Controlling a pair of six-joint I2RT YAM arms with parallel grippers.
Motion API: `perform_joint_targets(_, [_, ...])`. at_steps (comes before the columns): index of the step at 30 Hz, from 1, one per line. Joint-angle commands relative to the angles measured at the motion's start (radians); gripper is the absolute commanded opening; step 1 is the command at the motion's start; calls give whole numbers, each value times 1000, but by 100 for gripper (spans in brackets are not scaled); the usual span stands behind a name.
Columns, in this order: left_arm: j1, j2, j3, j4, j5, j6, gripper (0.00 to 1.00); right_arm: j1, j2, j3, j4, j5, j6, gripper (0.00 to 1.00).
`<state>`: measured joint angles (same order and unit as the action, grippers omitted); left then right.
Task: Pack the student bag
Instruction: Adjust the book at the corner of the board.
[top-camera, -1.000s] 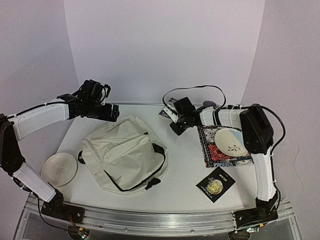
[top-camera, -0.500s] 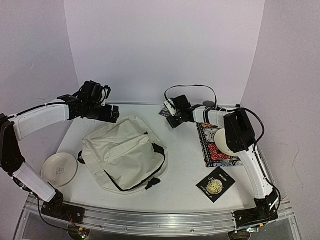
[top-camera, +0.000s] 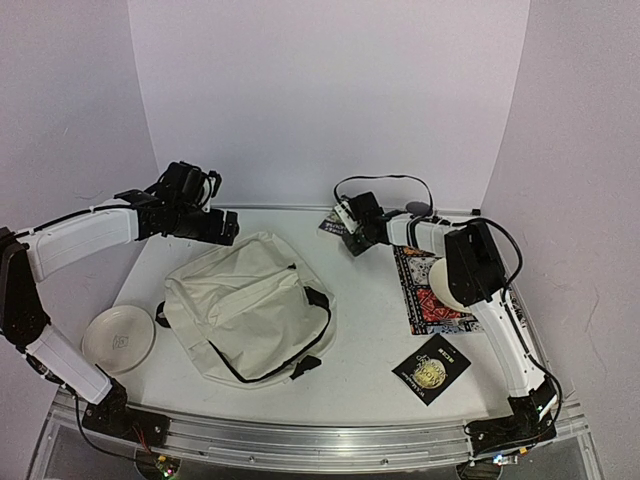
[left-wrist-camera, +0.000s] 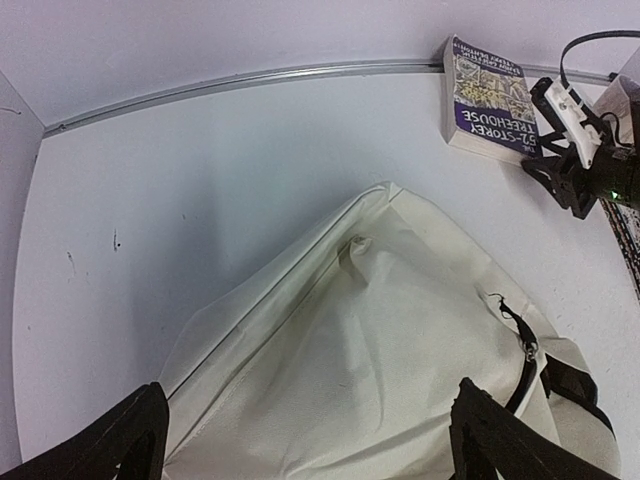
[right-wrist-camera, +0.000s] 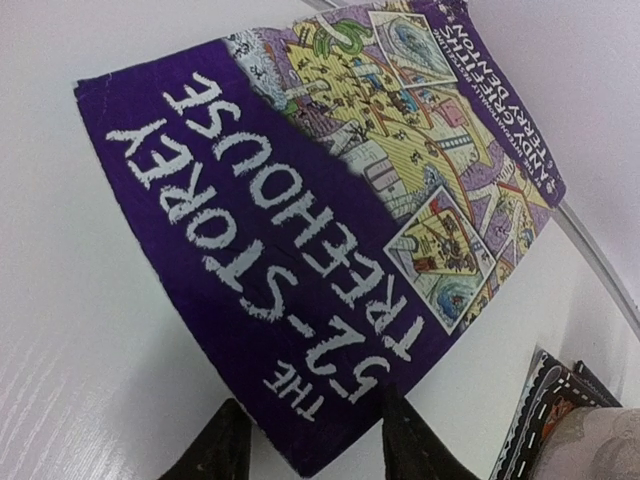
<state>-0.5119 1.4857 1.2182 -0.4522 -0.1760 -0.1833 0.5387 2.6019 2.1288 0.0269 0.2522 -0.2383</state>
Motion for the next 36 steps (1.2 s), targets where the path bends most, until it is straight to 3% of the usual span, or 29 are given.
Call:
perform_joint_targets(1, [6, -43, -3, 40, 10, 4, 99, -23, -17, -23, -56, -7, 29, 37])
perform_joint_targets(7, [6, -40, -4, 41, 11, 1, 99, -32, -33, -25, -56, -54, 37, 11])
perform_joint_targets(12, [6, -41, -3, 41, 16, 0, 99, -39, -61, -51, -55, -21, 42, 0])
perform_joint_targets(19, [6, -46, -3, 45, 20, 0, 99, -37, -152, -180, -38, -56, 11, 0])
perform_joint_targets(32, [6, -57, 3, 49, 85, -30, 99, 110, -492, -739, 80, -49, 34, 0])
perform_joint_targets(36, [6, -61, 10, 49, 106, -36, 99, 119, -574, -809, 104, -76, 72, 1])
